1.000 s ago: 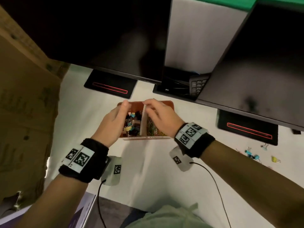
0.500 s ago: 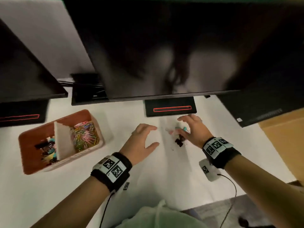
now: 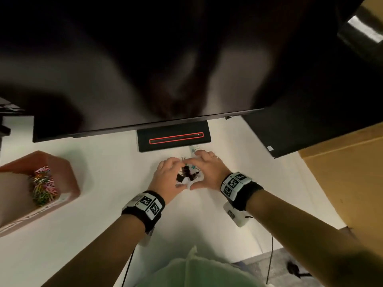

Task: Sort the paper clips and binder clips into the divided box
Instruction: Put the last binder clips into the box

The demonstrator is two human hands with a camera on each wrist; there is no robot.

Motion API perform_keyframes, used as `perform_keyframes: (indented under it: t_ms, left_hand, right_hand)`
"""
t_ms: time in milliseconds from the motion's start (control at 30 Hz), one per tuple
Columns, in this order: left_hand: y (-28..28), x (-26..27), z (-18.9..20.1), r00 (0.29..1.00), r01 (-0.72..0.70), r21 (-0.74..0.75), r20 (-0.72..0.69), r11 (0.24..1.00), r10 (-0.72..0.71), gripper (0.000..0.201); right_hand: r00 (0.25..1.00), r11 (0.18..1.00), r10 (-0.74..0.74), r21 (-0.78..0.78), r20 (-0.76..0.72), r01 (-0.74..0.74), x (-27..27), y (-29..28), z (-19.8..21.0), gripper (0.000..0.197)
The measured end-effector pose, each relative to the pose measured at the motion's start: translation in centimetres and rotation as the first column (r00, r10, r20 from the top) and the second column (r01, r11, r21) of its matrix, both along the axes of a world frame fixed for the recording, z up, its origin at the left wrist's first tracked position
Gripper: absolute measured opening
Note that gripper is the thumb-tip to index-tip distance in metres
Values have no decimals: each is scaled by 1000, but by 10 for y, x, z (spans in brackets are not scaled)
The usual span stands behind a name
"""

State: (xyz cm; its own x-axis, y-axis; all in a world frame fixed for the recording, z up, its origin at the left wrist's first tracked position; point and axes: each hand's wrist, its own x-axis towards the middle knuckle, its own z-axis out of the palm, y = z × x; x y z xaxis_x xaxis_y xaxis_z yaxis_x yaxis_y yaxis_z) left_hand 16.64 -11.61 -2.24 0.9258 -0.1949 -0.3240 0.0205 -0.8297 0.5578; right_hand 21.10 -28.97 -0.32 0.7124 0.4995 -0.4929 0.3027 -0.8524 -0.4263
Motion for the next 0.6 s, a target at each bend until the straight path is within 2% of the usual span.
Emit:
perform_keyframes:
  t_ms: [133, 233, 400, 600]
  left_hand:
    - [12, -4, -3, 995, -101, -107, 1, 989, 102, 40]
    - [22, -11, -4, 985, -170, -154, -2, 973, 172, 35]
    - [36, -20, -4, 976, -215, -139, -1, 967, 217, 26]
    - [48, -28, -6, 971, -236, -112, 13, 965, 239, 22]
  right_hand:
    - [1000, 993, 18, 118, 12, -19, -2, 13, -9, 59]
    - [1000, 989, 26, 147, 0, -26, 1, 17, -11, 46]
    - [997, 990, 74, 124, -20, -71, 2, 20, -9, 41]
    - [998, 987, 46, 157, -43, -38, -6, 28, -7, 39]
